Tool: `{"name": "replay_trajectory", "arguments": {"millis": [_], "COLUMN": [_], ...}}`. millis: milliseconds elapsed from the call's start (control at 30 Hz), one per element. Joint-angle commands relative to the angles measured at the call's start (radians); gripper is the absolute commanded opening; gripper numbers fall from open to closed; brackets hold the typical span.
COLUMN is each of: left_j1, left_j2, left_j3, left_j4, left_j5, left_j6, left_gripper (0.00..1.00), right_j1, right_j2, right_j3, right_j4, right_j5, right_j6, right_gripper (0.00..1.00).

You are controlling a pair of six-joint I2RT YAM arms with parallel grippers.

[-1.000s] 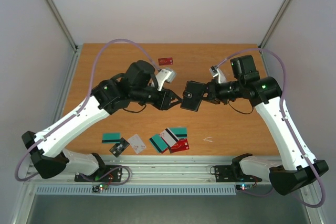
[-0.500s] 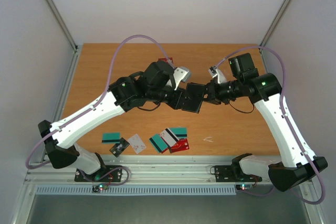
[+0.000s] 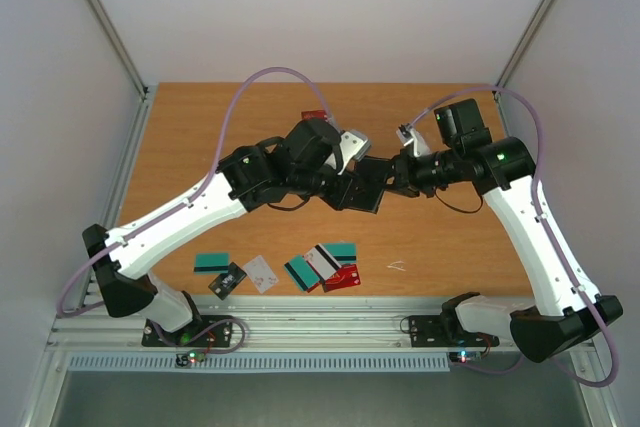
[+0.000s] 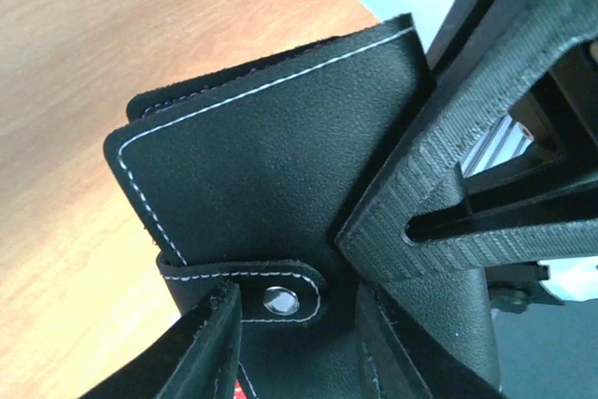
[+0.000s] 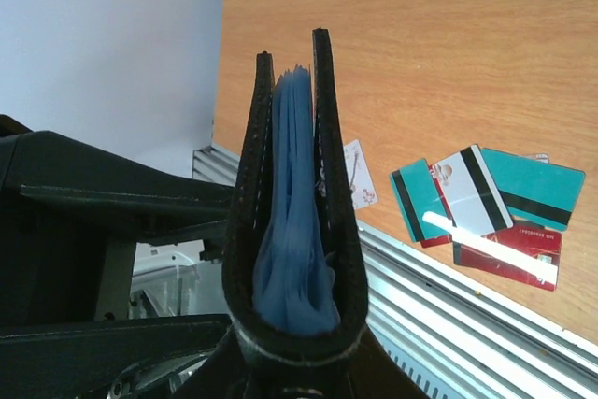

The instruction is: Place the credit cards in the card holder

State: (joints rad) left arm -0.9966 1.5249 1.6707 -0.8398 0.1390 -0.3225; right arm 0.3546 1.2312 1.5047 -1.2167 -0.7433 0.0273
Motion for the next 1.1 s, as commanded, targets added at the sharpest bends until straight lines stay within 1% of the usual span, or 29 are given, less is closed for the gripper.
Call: {"name": "replay_trajectory", "arguments": {"millis": [0, 167, 300, 600, 733, 833, 967, 1033, 1067], "left_j1": [-0.008, -0.008, -0.008, -0.006, 0.018, 0.049, 0.121, 0.15, 0.159], "left_j2": [0.021, 0.027, 0.026, 0.006, -0.027, -0.054, -0.093, -0.121, -0.134], "left_j3": [0.027, 0.039, 0.047, 0.029, -0.01, -0.048, -0.077, -0.093, -0.097], "left_j4": [-0.015, -0.038, -0.058, -0.095, -0.09, -0.07, -0.06, -0.048, -0.047], "left_j5": [-0.108, -0.195, -0.275, -0.426, -0.441, -0.398, -0.292, -0.244, -0.227], "left_j6": [0.054, 0.083, 0.088, 0.07, 0.039, 0.014, -0.023, -0.026, -0.014], "left_gripper": [0.31, 0.22, 0.16, 0.12, 0.12, 0.17, 0.27, 0.33, 0.39], "right_j1": [0.011, 0.011, 0.01, 0.011, 0.011, 0.011, 0.011, 0.011, 0.011], "right_j2": [-0.003, 0.002, 0.005, 0.013, 0.03, 0.032, 0.034, 0.036, 0.039], "right_j3": [0.034, 0.031, 0.03, 0.02, 0.035, 0.033, 0.035, 0.042, 0.047], "right_j4": [0.046, 0.057, 0.04, -0.001, -0.034, -0.045, -0.055, -0.06, -0.062], "right_j5": [-0.129, -0.173, -0.166, -0.129, -0.107, -0.08, -0.038, -0.025, -0.021], "right_j6": [0.033, 0.043, 0.03, 0.016, 0.005, 0.004, 0.002, -0.002, -0.006], "right_gripper": [0.01, 0.01, 0.01, 0.01, 0.01, 0.01, 0.01, 0.01, 0.01]}}
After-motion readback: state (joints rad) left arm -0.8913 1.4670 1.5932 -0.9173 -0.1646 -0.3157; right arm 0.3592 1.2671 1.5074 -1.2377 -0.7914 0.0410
